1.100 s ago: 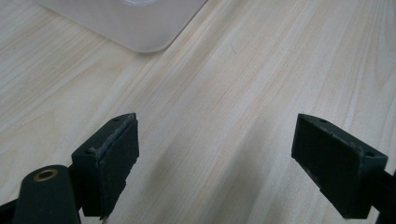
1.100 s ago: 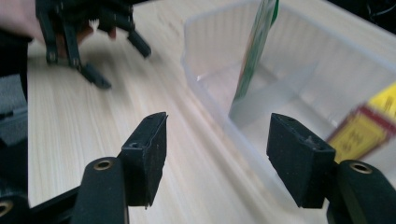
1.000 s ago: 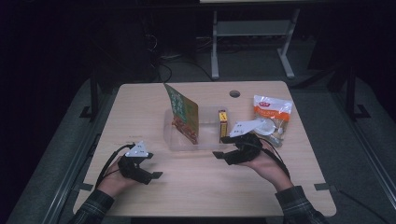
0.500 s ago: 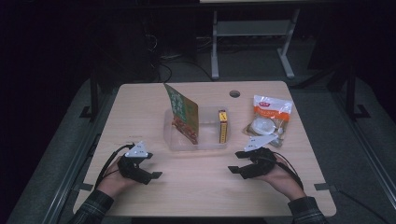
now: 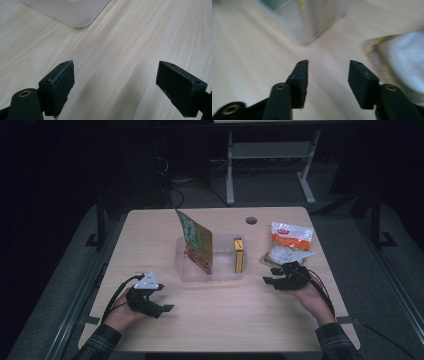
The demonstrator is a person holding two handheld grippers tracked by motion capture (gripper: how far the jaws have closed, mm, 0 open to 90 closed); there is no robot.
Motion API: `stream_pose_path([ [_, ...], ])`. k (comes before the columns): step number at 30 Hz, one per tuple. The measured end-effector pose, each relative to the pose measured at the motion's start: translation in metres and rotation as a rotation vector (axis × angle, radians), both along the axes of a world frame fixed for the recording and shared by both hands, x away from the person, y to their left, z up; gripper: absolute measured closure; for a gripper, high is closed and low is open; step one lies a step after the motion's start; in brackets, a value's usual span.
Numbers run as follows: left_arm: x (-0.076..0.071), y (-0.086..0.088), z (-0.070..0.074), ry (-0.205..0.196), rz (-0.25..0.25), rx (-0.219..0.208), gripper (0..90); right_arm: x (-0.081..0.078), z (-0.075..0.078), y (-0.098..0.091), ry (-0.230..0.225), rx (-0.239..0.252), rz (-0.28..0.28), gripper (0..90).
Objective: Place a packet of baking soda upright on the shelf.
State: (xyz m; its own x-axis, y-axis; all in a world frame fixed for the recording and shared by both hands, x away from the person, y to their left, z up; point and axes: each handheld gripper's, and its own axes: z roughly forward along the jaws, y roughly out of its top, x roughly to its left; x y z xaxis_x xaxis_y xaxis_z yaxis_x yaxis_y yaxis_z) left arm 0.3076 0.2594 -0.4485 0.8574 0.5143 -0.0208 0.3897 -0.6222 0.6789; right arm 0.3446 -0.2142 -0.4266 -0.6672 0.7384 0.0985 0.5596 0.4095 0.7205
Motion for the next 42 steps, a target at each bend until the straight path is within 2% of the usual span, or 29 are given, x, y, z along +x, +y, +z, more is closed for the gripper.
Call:
stream_pose_path([
  [4,0.0,0.001,0.0,0.003,-0.001,0.002,14.8,0.017,0.007,-0.012,-0.034,-0.007,-0.085,75.2],
  [7,0.0,0.0,0.0,0.009,0.01,-0.009,14.8,0.034,0.007,-0.022,-0.047,-0.029,-0.145,85.0],
  [9,0.001,0.0,0.0,0.008,0.002,0.003,14.8,0.044,0.003,-0.029,-0.052,-0.012,-0.177,89.4],
  [10,0.001,0.0,0.0,0.007,0.002,0.003,14.8,0.048,0.001,-0.031,-0.035,-0.034,-0.2,89.6],
  [11,0.0,-0.001,-0.001,0.008,0.006,-0.003,14.8,0.053,-0.001,-0.034,-0.044,-0.061,-0.215,89.6],
  [13,0.0,0.0,-0.001,0.007,0.004,-0.001,14.8,0.06,-0.003,-0.04,-0.044,-0.041,-0.239,89.7],
  [16,0.001,0.0,0.0,0.011,0.007,-0.002,14.8,0.068,-0.007,-0.043,-0.048,-0.057,-0.266,89.7],
  [17,0.001,0.001,0.0,0.01,0.005,0.001,14.8,0.071,-0.009,-0.044,-0.051,-0.052,-0.266,89.7],
  [20,0.001,0.0,-0.001,0.011,0.009,-0.004,14.8,0.076,-0.016,-0.042,-0.028,-0.076,-0.27,89.7],
  [22,0.001,0.0,-0.001,0.011,0.009,-0.004,14.8,0.078,-0.022,-0.04,-0.025,-0.112,-0.262,89.8],
  [26,0.0,0.001,0.0,0.014,0.012,-0.009,14.8,0.076,-0.024,-0.037,-0.038,-0.131,-0.246,90.0],
  [30,0.0,0.0,-0.001,0.014,0.009,-0.006,14.8,0.073,-0.022,-0.038,-0.016,-0.133,-0.223,90.0],
  [36,0.0,-0.001,-0.001,0.015,0.007,-0.007,14.8,0.061,-0.019,-0.031,-0.001,-0.17,-0.194,90.0],
  [41,-0.001,-0.002,0.0,0.015,-0.002,-0.003,14.8,0.048,-0.018,-0.026,0.003,-0.178,-0.168,90.0],
  [42,-0.001,-0.002,0.0,0.016,-0.002,-0.005,14.8,0.045,-0.017,-0.024,0.007,-0.194,-0.164,90.0],
])
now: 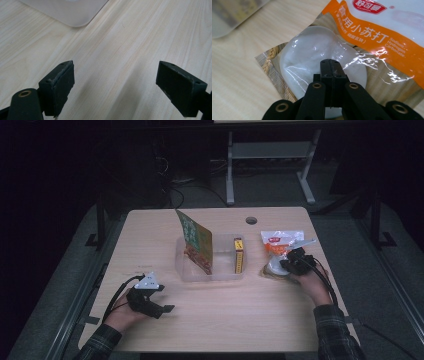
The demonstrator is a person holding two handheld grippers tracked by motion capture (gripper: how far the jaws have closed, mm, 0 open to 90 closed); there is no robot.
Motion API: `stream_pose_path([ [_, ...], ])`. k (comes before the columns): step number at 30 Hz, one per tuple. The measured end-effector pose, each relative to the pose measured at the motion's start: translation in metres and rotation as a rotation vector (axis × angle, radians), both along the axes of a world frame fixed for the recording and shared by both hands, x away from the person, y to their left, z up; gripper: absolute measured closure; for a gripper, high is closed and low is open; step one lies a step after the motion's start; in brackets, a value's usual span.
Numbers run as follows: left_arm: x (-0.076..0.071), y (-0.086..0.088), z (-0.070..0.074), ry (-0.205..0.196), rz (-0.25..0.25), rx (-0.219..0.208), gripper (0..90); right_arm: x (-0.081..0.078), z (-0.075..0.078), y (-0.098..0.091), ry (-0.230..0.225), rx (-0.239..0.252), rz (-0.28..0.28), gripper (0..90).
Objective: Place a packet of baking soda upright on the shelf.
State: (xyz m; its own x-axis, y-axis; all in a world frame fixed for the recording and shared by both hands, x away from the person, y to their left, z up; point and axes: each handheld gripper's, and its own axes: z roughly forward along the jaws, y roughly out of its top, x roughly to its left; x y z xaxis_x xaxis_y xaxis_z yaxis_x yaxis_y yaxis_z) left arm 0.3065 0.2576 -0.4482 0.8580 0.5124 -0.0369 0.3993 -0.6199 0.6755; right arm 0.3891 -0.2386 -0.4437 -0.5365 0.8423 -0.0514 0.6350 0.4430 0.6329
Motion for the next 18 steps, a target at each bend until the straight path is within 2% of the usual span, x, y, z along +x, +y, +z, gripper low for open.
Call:
stream_pose_path([
  [4,0.0,0.0,0.0,-0.002,-0.004,0.002,14.8,-0.007,0.004,0.002,-0.015,-0.041,0.03,89.9],
  [7,0.0,0.0,0.0,-0.001,-0.004,0.0,14.9,-0.007,0.011,-0.01,-0.04,-0.034,-0.005,89.9],
  [9,0.0,0.0,0.0,0.002,0.001,-0.005,14.8,-0.007,0.011,-0.017,-0.032,-0.052,-0.023,89.9],
  [13,0.001,0.0,-0.001,0.004,-0.004,0.004,14.8,-0.007,0.005,-0.02,-0.009,-0.052,-0.011,89.9],
  [15,0.001,-0.001,-0.001,-0.001,-0.007,0.006,14.9,-0.006,0.005,-0.018,0.0,-0.044,0.015,90.0],
  [18,0.001,-0.001,-0.001,-0.001,-0.008,0.005,14.8,-0.007,0.006,-0.013,-0.001,-0.088,0.032,90.0],
])
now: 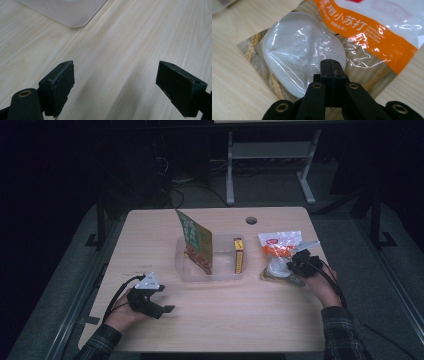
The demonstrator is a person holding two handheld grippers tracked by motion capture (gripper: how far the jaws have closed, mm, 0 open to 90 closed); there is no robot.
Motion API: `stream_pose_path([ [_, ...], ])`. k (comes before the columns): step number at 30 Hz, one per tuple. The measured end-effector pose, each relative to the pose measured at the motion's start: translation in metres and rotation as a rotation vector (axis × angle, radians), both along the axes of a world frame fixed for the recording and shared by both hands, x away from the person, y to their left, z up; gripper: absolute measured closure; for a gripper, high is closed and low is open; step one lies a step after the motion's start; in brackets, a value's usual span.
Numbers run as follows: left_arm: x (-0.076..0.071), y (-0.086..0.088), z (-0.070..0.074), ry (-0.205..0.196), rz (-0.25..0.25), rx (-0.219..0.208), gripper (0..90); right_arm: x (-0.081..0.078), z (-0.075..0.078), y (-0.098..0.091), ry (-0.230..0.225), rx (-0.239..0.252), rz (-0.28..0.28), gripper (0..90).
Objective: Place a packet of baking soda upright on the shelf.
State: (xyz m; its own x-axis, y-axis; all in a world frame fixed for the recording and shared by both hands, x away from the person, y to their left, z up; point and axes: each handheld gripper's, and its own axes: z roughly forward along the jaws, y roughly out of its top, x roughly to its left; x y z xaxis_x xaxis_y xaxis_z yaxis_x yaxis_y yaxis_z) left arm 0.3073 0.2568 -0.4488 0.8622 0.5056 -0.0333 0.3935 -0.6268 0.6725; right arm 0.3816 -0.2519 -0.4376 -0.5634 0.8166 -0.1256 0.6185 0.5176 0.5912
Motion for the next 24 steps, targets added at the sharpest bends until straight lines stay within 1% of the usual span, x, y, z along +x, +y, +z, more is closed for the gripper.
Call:
stream_pose_path([
  [2,0.0,0.0,0.0,0.004,0.0,-0.001,14.8,-0.002,0.001,0.002,0.02,-0.005,0.011,90.0],
  [6,0.0,0.0,0.0,0.007,0.001,-0.003,14.8,-0.009,0.003,0.004,0.034,-0.009,0.054,90.0],
  [8,-0.001,-0.001,-0.001,0.011,0.007,-0.007,14.9,-0.011,0.003,0.007,0.033,-0.025,0.079,90.0],
  [9,0.0,-0.001,0.0,0.008,0.004,-0.005,14.9,-0.011,0.004,0.009,0.042,-0.033,0.088,90.0],
  [11,0.0,-0.002,0.0,0.005,-0.002,-0.003,14.8,-0.011,0.006,0.012,0.068,-0.027,0.113,90.0],
  [15,0.0,-0.002,-0.001,0.006,-0.005,-0.001,14.9,-0.011,0.007,0.018,0.097,-0.017,0.156,90.0],
  [16,0.0,-0.002,-0.001,0.006,-0.003,-0.003,14.9,-0.012,0.008,0.02,0.098,-0.027,0.162,90.0],
  [17,0.0,-0.002,-0.001,0.007,-0.003,-0.004,14.8,-0.012,0.008,0.022,0.075,-0.035,0.156,90.0],
  [19,0.0,-0.002,-0.001,0.009,0.002,-0.007,14.8,-0.009,0.006,0.026,0.054,-0.032,0.16,90.0],
  [21,0.0,-0.001,0.0,0.007,-0.004,-0.001,14.8,-0.006,0.003,0.03,0.067,-0.013,0.173,90.0],
  [24,-0.001,-0.001,0.0,0.006,-0.005,-0.003,14.8,-0.006,0.004,0.031,0.078,-0.02,0.174,90.0],
])
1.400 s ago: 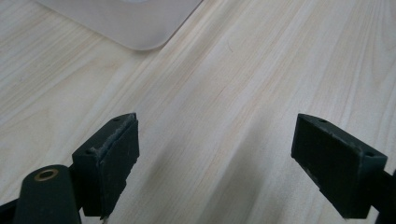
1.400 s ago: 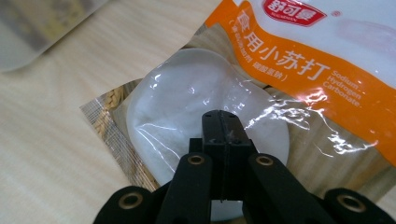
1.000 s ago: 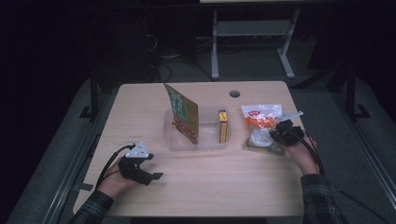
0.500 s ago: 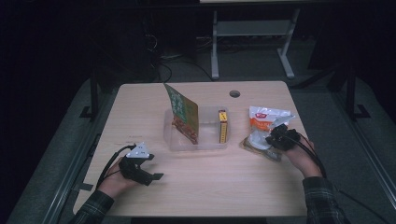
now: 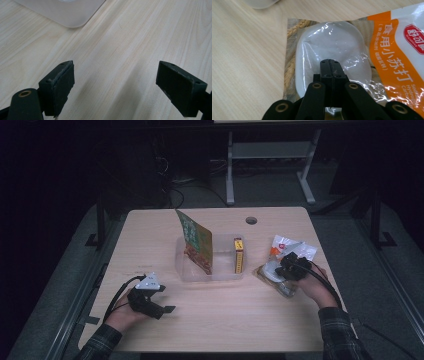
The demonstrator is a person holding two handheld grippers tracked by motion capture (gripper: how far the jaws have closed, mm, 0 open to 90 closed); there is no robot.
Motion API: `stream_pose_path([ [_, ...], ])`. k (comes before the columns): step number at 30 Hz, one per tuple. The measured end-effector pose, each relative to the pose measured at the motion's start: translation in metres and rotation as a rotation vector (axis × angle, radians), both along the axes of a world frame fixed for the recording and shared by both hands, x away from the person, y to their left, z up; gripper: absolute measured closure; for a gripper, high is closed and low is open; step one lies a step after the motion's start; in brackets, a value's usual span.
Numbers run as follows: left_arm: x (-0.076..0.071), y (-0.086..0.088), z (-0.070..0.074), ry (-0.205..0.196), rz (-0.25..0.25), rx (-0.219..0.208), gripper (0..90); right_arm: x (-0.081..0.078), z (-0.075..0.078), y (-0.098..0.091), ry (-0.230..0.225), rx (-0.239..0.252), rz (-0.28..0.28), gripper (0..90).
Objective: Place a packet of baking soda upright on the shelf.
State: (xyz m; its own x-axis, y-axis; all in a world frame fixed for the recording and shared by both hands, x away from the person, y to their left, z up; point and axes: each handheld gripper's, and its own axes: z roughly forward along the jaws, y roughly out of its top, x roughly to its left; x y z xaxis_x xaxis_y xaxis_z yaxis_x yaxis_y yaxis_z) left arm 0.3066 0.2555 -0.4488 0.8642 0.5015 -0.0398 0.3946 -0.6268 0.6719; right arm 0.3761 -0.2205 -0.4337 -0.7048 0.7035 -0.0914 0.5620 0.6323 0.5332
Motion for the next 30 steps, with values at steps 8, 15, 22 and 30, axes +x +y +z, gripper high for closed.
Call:
stream_pose_path([
  [8,0.0,0.0,0.0,0.0,-0.002,0.001,14.9,-0.02,0.0,0.007,0.039,0.065,0.043,90.0],
  [15,0.0,-0.001,0.0,0.003,-0.002,0.0,14.8,-0.041,0.001,0.025,0.058,0.077,0.132,90.0],
  [22,0.0,0.0,0.0,0.001,-0.009,0.005,14.9,-0.05,0.011,0.026,0.042,0.089,0.168,90.0],
  [30,-0.001,-0.001,0.001,0.002,-0.008,0.002,14.8,-0.05,0.003,0.028,0.096,0.095,0.22,90.0],
])
